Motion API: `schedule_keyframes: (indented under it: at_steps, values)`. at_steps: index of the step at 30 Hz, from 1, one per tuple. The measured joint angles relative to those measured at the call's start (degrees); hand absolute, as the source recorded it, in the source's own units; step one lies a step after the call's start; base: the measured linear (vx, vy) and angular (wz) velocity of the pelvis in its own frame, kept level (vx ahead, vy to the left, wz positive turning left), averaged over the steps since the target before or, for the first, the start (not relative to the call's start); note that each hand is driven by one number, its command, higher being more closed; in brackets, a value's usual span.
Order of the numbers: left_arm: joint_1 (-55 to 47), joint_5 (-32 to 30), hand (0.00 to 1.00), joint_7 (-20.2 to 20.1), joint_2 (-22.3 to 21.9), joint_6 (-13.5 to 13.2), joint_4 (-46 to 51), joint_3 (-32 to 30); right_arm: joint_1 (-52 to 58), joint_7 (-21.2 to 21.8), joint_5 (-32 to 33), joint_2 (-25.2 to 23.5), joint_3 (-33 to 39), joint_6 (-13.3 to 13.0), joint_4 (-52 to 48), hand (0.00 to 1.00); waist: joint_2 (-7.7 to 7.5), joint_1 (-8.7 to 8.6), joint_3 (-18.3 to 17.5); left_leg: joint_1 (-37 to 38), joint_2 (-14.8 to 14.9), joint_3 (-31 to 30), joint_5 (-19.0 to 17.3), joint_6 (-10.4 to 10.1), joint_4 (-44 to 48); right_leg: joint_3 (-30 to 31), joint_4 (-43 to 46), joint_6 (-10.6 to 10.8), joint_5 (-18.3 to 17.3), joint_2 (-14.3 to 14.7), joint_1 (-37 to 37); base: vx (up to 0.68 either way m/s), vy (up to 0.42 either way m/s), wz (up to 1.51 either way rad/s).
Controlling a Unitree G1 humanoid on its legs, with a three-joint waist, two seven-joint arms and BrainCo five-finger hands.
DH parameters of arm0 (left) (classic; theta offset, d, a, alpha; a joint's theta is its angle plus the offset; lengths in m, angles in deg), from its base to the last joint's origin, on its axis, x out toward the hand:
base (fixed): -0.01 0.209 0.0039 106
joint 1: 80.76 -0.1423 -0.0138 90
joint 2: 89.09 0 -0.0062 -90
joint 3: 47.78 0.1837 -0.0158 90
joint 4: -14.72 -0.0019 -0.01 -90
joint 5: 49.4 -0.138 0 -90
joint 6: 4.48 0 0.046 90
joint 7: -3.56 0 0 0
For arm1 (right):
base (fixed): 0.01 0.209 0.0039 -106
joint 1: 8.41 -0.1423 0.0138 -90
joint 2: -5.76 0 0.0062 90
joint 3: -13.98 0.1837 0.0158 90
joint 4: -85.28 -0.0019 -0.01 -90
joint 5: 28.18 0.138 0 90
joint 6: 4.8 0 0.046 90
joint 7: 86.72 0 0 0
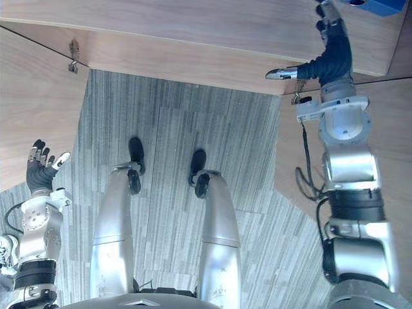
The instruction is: Walk over to the cabinet, pick up the folder, carry it to the office cabinet, place the folder inside the office cabinet, then close the office cabinet door
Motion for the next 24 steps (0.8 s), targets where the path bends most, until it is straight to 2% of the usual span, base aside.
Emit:
schedule_keyframes:
  at_steps: [1, 2, 4, 7, 15, 21, 24]
  values:
    - [0.0, -0.2, 0.0, 0.5, -0.7, 0.0, 0.1, 0.0, 0.3, -1.9, -2.0, -2.8, 1.2, -0.3, -1.1, 0.0, -0.01, -0.05, 0.0, 0.0, 0.0, 0.0, 0.0, 0.0, 0.0, 0.0, 0.0, 0.0, 0.0, 0.0, 0.0, 0.0, 0.0, 0.0]
    - [0.0, -0.4, 0.0, 0.8, -0.9, 0.0, 0.1, 0.0, 0.3, -2.5, -2.7, -3.7, 1.4, -0.3, -1.2, 1.0, -0.02, -0.04, 0.0, 0.0, 0.0, 0.0, 0.0, 0.0, 0.0, 0.0, 0.0, 0.0, 0.0, 0.0, 0.0, 0.0, 0.0, 0.0]
    - [0.0, -1.2, 0.0, 1.4, -1.8, 0.0, 0.2, 0.0, 0.1, -6.0, -6.4, -7.1, 1.4, -0.3, -1.2, 1.0, -0.05, 0.16, 0.0, 0.2, 0.0, 0.1, 0.0, 0.0, 0.0, 0.1, 0.2, 0.0, 0.0, 0.0, 0.0, 0.0, 0.0, 0.0]
    - [0.1, -1.2, 0.0, 2.4, -2.1, 0.0, 0.2, 0.2, -1.2, -8.8, -8.1, -11.0, 1.4, -0.3, -0.9, 1.0, -0.15, 0.45, 0.0, 0.5, 0.0, 0.2, 0.0, 0.0, 0.0, 0.3, 0.5, 0.0, 0.0, 0.0, 0.0, 0.0, 0.0, 0.0]
    - [0.6, -1.2, 0.0, 3.8, -2.6, -0.5, -0.5, 0.9, -7.4, -15.4, -7.2, -18.1, 4.0, -0.4, 6.4, 1.0, -0.23, 1.23, 0.1, 0.5, -0.2, 0.5, 0.0, 0.0, -0.1, 0.6, 0.8, 0.0, -0.2, -0.2, -0.3, 0.0, 0.0, 0.0]
    - [0.6, -1.2, 0.0, 4.9, -4.4, -0.8, -0.6, 2.5, -11.6, -18.6, -3.2, -18.3, 6.4, -1.3, 10.8, 1.0, -0.19, 2.19, 0.2, -0.6, -0.6, 0.0, -0.2, 0.1, 0.6, 0.6, 1.8, 0.0, -0.4, -0.6, -1.0, 0.01, 0.01, 0.05]
    - [0.6, -1.2, 0.0, 4.9, -4.3, -1.5, -0.6, 2.5, -14.4, -18.8, -2.3, -18.0, 6.3, -1.9, 11.7, 1.0, -0.18, 2.36, 0.3, -1.4, -0.7, -0.2, -0.2, 0.1, 1.1, 0.6, 2.4, 0.4, -0.8, -0.8, -1.9, 0.0, 0.0, 0.0]
